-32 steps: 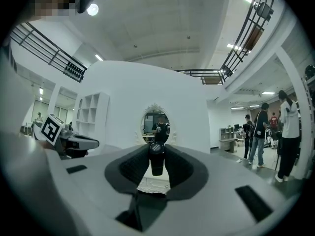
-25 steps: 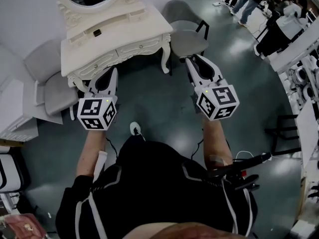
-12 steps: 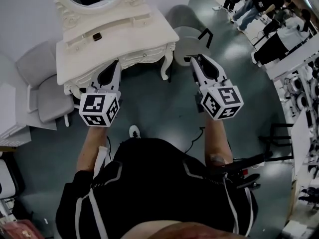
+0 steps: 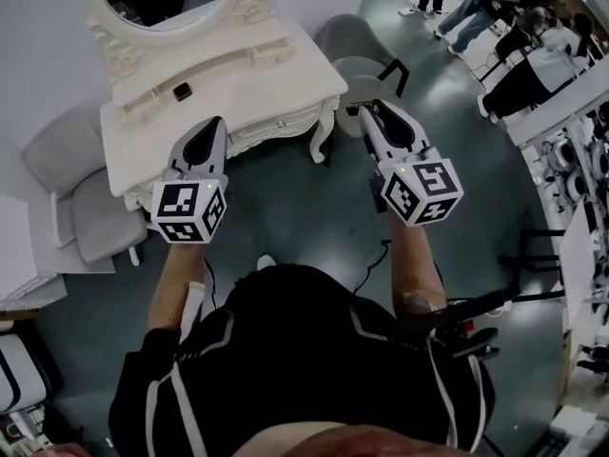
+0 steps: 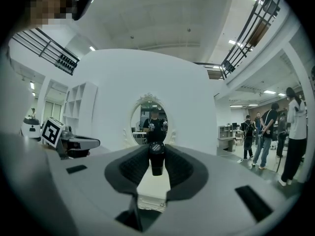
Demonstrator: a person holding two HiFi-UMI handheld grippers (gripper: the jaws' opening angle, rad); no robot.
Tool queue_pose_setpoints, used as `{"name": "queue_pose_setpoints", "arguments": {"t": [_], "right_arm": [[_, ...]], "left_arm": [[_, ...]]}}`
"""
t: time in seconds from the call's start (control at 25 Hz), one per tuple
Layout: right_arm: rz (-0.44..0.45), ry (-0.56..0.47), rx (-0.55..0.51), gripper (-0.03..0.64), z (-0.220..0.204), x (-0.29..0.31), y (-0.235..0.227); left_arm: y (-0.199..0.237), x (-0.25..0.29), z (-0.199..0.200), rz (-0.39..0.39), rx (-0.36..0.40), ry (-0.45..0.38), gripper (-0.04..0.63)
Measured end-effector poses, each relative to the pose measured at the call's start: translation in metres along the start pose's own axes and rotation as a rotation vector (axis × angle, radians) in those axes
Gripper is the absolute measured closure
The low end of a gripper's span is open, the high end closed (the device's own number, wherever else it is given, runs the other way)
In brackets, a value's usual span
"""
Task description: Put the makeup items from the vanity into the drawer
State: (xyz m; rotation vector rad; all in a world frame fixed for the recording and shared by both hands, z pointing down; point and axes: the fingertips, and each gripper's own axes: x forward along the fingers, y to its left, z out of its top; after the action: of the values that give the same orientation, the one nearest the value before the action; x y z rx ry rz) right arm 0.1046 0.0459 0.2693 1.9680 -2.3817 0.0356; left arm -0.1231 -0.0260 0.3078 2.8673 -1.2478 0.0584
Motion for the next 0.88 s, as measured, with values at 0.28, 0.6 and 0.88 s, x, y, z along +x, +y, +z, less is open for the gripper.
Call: {"name": "queue_pose_setpoints", "arguments": {"t": [0.28, 0.6, 0.88], "right_arm": [[-0.026, 0.016, -0.007, 0.515, 0.0, 0.037, 0.004], [-0.015, 0.04, -0.011, 0.515, -0.003, 0.076, -0.003], [0.046, 0.019, 0.003, 0.515, -0.004, 0.117, -0.032]], "left_arm": [[0.03, 0.023, -0.001, -0.029, -0.003, -0.011, 0.592], [0.056, 0.049, -0.013, -0.019, -0.02, 0.021, 0.592], [0.062, 0.088, -0.009, 0.014, 0.005, 0.008, 0.592]]}}
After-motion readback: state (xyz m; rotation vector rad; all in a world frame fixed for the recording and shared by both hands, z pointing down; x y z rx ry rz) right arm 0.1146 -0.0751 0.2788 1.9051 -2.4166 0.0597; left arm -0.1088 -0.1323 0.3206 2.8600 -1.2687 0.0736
